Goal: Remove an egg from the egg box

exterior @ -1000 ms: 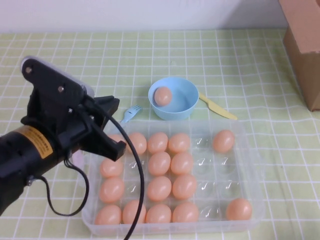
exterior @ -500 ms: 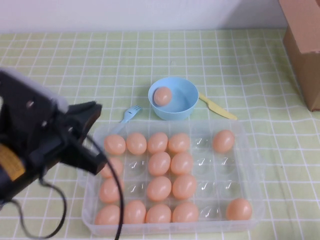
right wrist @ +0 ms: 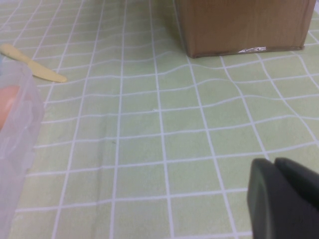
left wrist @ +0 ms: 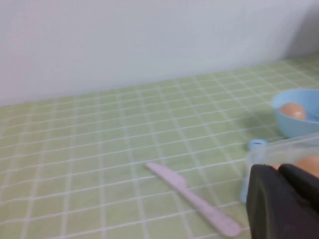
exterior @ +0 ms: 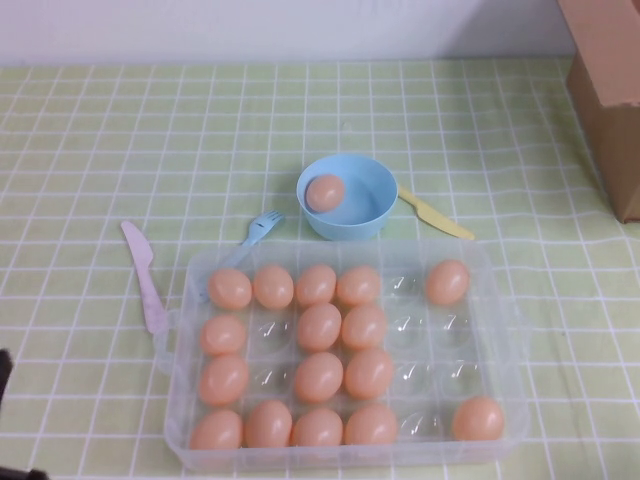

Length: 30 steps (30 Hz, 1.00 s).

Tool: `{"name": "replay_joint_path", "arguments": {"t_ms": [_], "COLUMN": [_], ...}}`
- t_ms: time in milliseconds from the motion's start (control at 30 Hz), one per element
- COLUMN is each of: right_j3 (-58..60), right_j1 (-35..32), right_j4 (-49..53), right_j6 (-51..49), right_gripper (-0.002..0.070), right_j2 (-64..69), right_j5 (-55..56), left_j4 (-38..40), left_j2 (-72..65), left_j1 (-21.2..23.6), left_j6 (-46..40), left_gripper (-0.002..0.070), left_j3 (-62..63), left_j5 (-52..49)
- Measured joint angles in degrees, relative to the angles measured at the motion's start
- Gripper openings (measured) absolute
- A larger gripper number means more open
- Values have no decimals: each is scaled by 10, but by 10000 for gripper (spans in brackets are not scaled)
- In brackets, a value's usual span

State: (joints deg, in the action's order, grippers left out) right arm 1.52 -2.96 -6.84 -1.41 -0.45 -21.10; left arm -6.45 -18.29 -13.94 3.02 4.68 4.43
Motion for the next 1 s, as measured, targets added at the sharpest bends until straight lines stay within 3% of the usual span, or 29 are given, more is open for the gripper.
{"name": "replay_joint_path", "arguments": {"t_ms": [167,333,700,1000], "right_j3": [0,0,0,0], "right_j1": [0,0,0,0], "right_j4": [0,0,0,0], "right_j6": [0,0,0,0], "right_gripper": [-17,-17,-17,-17], "right_j2": [0,0,0,0], "right_j5": [0,0,0,0], "left_j4": [1,16,34,72], "left_j2": [98,154,176,177], "left_j1": [66,100,106,106], "left_j6": [0,0,-7,-73], "left_gripper": [-4,-4,-4,-4], "left_j3": [-59,-61,-61,-61], "left_j5": [-16,-66,-175,-233]}}
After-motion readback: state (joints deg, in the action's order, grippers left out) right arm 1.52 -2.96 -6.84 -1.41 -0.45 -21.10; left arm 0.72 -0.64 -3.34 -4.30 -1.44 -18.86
